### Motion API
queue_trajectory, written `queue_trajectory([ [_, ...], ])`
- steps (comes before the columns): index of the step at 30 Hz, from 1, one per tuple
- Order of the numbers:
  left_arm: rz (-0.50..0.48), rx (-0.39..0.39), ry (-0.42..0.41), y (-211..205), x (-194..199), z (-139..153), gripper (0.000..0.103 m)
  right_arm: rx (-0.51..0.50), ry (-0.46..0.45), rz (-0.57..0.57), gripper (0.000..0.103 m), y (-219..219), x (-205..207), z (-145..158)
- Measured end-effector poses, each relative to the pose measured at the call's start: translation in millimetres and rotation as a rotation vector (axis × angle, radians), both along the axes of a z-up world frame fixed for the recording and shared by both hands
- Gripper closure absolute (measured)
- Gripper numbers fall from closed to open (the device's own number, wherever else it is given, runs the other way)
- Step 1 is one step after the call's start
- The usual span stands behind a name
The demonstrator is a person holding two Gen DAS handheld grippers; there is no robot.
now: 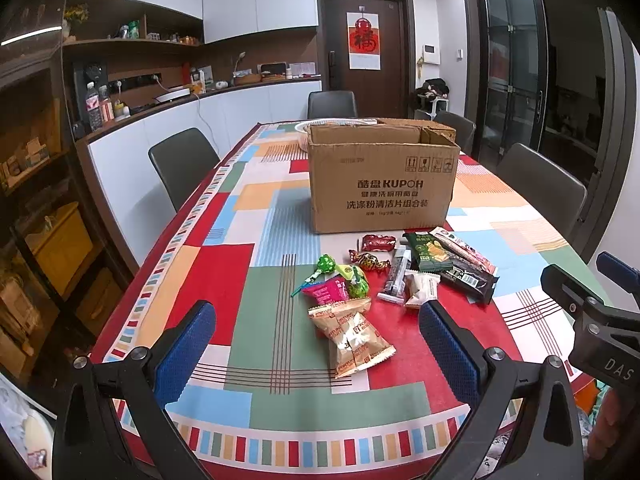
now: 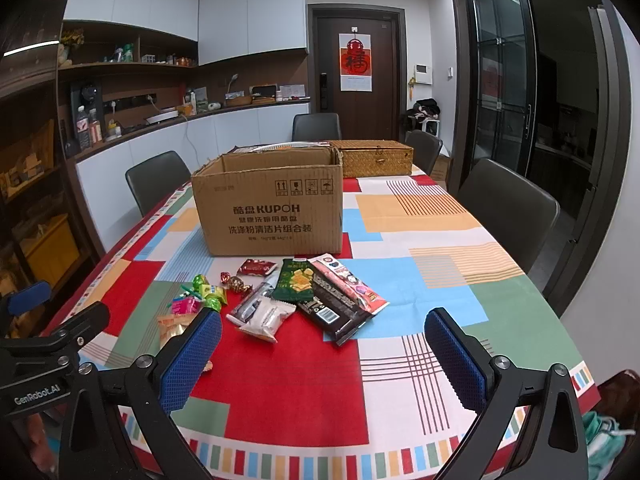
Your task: Organize snacks
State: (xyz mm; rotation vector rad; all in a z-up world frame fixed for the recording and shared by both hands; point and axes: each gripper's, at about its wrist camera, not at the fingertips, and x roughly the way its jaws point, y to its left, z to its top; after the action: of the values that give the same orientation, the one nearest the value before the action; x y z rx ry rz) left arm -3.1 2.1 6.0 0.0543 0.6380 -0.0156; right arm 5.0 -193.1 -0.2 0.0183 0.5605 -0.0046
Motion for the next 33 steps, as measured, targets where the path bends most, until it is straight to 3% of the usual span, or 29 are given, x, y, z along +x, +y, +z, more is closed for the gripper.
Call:
queue_trajectory([
  [33, -0.005, -0.004, 0.006, -1.3, 2.5, -4.0, 0.0, 0.001, -0.004, 0.0, 0.001, 0.6, -3.2, 1.6],
])
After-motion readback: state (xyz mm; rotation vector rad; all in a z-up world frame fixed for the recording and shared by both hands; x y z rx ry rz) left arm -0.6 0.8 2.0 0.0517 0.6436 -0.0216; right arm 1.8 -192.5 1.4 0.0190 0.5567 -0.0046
